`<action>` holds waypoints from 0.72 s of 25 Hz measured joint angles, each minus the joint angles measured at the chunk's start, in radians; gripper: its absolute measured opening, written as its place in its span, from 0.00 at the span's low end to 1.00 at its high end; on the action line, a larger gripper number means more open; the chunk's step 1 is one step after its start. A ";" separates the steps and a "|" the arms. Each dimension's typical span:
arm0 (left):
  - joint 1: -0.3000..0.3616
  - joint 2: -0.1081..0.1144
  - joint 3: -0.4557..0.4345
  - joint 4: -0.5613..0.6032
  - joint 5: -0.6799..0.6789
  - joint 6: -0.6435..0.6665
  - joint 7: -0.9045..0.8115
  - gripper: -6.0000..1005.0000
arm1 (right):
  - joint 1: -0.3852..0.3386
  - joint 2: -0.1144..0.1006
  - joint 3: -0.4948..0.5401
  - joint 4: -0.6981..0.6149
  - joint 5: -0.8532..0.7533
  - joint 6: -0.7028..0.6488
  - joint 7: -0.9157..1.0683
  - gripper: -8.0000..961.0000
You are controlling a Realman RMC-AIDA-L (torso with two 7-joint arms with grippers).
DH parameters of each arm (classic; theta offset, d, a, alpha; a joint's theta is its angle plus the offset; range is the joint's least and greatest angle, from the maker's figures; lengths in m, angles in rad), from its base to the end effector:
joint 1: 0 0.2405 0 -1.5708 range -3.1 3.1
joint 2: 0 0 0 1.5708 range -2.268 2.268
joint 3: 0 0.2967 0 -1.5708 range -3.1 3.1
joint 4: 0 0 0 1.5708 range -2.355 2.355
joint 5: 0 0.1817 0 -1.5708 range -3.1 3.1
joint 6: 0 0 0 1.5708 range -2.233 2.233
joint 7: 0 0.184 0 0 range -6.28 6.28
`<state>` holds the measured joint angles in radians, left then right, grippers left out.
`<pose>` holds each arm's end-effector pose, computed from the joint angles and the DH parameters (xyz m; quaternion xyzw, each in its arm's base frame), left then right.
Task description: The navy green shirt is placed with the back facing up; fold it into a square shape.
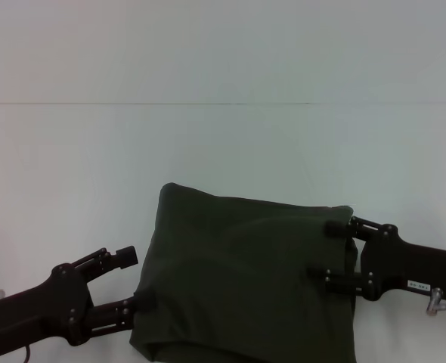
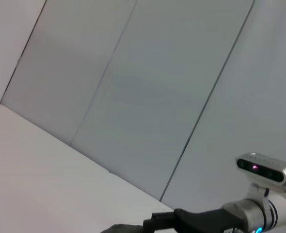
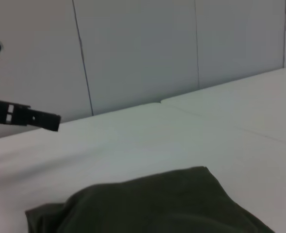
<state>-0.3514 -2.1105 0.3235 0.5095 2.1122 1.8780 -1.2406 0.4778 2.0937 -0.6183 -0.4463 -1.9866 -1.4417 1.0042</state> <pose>-0.2850 0.2503 -0.0463 -0.8710 -0.2844 -0.3862 0.1066 0.2919 0.3188 -0.0843 -0.9375 0.1701 0.2369 0.1897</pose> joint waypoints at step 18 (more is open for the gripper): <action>-0.010 0.001 0.002 0.000 0.001 0.000 -0.011 0.91 | -0.042 -0.001 -0.023 0.062 0.001 0.149 -0.032 0.89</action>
<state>-0.3611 -2.1092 0.3252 0.5092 2.1132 1.8783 -1.2518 0.4362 2.0922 -0.6415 -0.3845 -1.9858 -1.2931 0.9726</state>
